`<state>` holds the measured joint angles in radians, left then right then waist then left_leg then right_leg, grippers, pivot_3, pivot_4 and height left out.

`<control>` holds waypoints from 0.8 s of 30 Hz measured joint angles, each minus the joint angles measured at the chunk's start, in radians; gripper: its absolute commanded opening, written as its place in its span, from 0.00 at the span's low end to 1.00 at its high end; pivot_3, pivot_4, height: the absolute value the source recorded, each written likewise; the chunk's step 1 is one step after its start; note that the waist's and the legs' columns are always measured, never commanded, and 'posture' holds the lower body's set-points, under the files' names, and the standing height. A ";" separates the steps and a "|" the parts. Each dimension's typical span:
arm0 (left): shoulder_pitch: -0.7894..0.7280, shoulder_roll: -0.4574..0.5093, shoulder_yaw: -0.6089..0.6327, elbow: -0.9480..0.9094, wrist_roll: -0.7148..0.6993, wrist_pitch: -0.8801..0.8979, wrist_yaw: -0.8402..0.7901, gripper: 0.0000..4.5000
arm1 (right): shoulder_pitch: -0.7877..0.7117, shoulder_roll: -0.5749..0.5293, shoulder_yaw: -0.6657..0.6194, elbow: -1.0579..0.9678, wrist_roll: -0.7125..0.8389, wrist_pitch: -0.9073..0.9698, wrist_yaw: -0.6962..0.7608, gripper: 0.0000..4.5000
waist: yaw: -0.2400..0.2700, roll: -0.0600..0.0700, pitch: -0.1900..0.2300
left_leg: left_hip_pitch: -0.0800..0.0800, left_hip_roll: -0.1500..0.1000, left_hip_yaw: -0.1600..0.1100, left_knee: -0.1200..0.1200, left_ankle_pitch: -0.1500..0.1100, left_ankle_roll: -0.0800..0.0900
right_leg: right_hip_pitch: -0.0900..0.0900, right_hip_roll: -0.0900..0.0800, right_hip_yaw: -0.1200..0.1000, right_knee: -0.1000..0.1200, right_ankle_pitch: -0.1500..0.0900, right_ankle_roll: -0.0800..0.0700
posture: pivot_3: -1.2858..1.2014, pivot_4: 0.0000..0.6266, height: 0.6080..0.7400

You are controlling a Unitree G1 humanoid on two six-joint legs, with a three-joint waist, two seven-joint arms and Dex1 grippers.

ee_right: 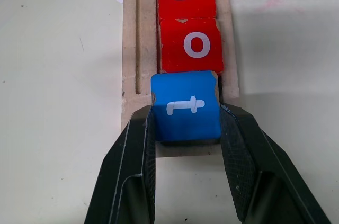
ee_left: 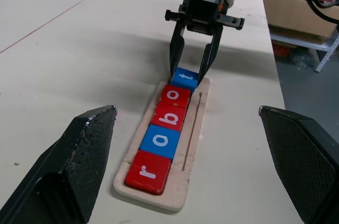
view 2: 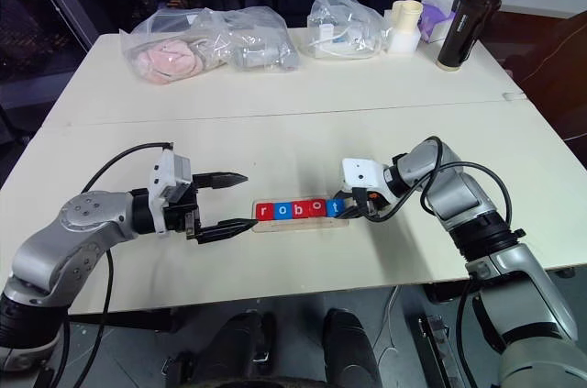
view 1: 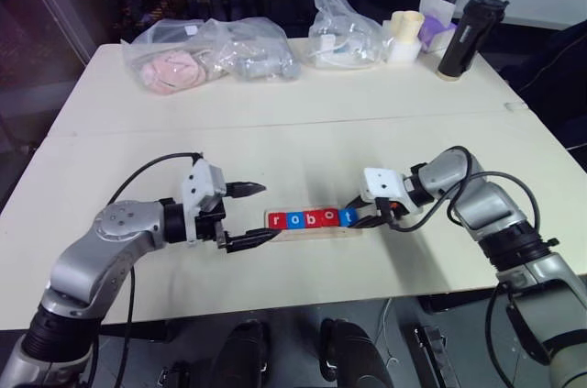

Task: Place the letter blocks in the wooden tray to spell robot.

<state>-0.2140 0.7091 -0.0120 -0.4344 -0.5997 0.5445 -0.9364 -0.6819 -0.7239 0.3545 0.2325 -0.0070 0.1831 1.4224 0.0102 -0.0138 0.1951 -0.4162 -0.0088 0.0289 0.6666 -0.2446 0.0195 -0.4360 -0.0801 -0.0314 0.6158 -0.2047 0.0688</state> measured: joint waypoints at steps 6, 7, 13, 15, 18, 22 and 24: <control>0.004 0.000 0.000 -0.003 -0.001 0.000 0.008 1.00 | -0.005 0.004 0.002 0.000 -0.010 0.000 0.002 0.25 | 0.000 0.000 0.000 | 0.000 0.000 0.000 0.000 0.000 0.000 | 0.000 0.000 0.000 0.000 0.000 0.000 | 0.52 0.24 1.00; 0.004 0.000 0.000 -0.003 -0.001 0.000 0.008 1.00 | -0.007 0.007 0.002 0.000 -0.011 0.000 0.000 0.36 | 0.000 0.000 0.000 | 0.000 0.000 0.000 0.000 0.000 0.000 | 0.000 0.000 0.000 0.000 0.000 0.000 | 0.52 0.24 1.00; 0.004 0.000 0.000 -0.003 -0.001 0.000 0.013 1.00 | -0.012 0.019 0.003 0.000 -0.018 0.004 -0.004 0.99 | 0.000 0.000 0.000 | 0.000 0.000 0.000 0.000 0.000 0.000 | 0.000 0.000 0.000 0.000 0.000 0.000 | 0.52 0.24 1.00; 0.004 0.000 0.000 -0.003 -0.001 0.000 0.013 1.00 | -0.012 0.018 0.003 0.000 -0.018 0.008 -0.002 0.99 | 0.000 0.000 0.000 | 0.000 0.000 0.000 0.000 0.000 0.000 | 0.000 0.000 0.000 0.000 0.000 0.000 | 0.52 0.24 1.00; 0.003 0.000 0.000 -0.003 -0.001 0.000 0.012 1.00 | -0.013 0.018 0.001 -0.019 -0.015 0.025 -0.002 0.99 | 0.001 0.000 0.000 | 0.000 0.000 0.000 0.000 0.000 0.000 | 0.000 0.000 0.000 0.000 0.000 0.000 | 0.52 0.24 1.00; 0.003 0.000 0.000 -0.003 -0.002 0.000 0.012 1.00 | -0.022 0.016 -0.018 -0.044 -0.007 0.044 -0.012 0.99 | 0.001 0.000 0.000 | 0.000 0.000 0.000 0.000 0.000 0.000 | 0.000 0.000 0.000 0.000 0.000 0.000 | 0.52 0.24 1.00; 0.002 0.000 0.000 -0.003 -0.002 0.000 0.012 1.00 | -0.023 0.010 -0.025 -0.052 -0.006 0.050 -0.020 0.99 | 0.000 0.000 0.000 | 0.000 0.000 0.000 0.000 0.000 0.000 | 0.000 0.000 0.000 0.000 0.000 0.000 | 0.52 0.24 1.00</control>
<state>-0.2115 0.7090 -0.0122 -0.4372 -0.6014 0.5446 -0.9244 -0.7051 -0.7140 0.3291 0.1805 -0.0128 0.2326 1.4022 0.0106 -0.0138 0.1951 -0.4159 -0.0088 0.0289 0.6665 -0.2446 0.0195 -0.4358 -0.0805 -0.0314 0.6158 -0.2047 0.0688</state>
